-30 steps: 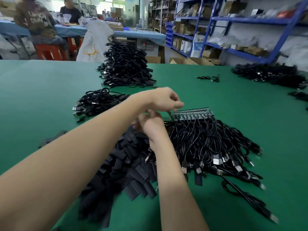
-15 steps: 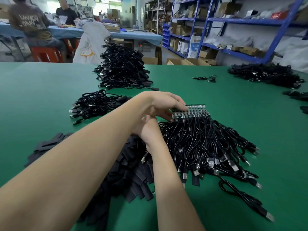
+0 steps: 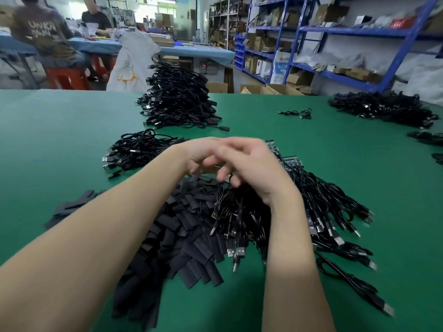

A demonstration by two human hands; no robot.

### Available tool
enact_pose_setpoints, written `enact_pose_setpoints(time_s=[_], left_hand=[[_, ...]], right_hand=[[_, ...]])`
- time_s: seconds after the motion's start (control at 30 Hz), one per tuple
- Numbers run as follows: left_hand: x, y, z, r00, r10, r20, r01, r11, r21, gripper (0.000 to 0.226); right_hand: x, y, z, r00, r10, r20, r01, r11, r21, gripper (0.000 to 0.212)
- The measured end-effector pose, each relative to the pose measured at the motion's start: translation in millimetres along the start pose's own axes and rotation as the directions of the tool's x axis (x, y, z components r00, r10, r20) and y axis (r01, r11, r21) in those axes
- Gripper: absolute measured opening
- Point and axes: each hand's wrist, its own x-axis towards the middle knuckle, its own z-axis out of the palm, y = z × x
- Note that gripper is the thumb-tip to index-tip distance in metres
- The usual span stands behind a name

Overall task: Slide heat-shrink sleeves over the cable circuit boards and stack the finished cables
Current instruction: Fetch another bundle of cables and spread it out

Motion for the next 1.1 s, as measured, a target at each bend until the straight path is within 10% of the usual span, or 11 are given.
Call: enact_pose_setpoints(time_s=[0.17, 0.37, 0.63, 0.87, 1.1], left_hand=[[2, -17, 2, 0.994, 0.006, -0.105, -0.03, 0.973, -0.229, 0.009], [-6, -21, 16, 0.98, 0.01, -0.2, -0.106, 0.874, -0.474, 0.005], [-19, -12, 7, 0.972, -0.091, -0.217, -0.038, 0.848, -0.529, 0.012], [-29, -38, 8, 0.998, -0.006, -0.061, -0.03, 0.825, -0.564, 0.076], [-40, -35, 7, 0.966, -0.063, -0.251, -0.078, 0.853, -0.515, 0.031]], right_hand=[[2, 12, -24, 0.768, -0.211, -0.605, -0.1, 0.893, -0.439, 0.013], [-3, 19, -35, 0.813, 0.002, -0.582, -0.357, 0.791, -0.496, 0.048], [-7, 16, -44, 0.795, -0.007, -0.606, -0.324, 0.84, -0.435, 0.034], [1, 15, -45, 0.741, -0.059, -0.669, -0.2, 0.931, -0.304, 0.023], [1, 22, -41, 0.854, 0.01, -0.52, -0.292, 0.837, -0.463, 0.055]])
